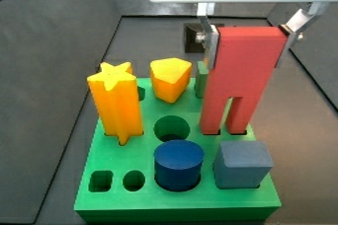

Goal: Pick up the double-square object. Move up. Move to above the board. Insert the double-square object.
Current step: Insert the double-square object.

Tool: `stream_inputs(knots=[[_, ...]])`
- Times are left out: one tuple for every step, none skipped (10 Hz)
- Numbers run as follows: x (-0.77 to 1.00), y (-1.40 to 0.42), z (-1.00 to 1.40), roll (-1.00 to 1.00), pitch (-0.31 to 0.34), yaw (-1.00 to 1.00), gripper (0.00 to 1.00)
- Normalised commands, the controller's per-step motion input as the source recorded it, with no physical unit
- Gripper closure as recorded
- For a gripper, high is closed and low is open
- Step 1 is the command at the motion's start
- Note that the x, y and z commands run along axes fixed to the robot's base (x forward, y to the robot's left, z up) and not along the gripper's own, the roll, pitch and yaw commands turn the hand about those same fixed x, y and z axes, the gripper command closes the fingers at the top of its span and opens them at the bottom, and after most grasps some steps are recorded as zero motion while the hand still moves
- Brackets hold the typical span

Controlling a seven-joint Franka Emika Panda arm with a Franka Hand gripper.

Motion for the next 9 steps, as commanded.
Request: stream_inputs(knots=[[0.37,-0.10,-0.34,0.00,0.000,-0.06,1.00],[0.32,-0.07,-0.31,0.06,0.020,-0.08,1.00],[0.08,-0.04,-0.35,0.12,0.021,-0.01,1.00],[0.00,-0.08,-0.51,0.15,0.000,0.00,1.00],[0.00,-0.10,-0.58,0.15,-0.003,0.00,1.00],[0.01,-0.06,-0.66,0.18,-0.010,0.00,1.00],[0.09,-0.08,-0.62,0.13,-0.070,0.05,1.00],[0.06,0.00,-0.15,-0.05,-0.059,0.00,1.00],[0.00,0.00,0.00,0.00,0.000,0.00,1.00]])
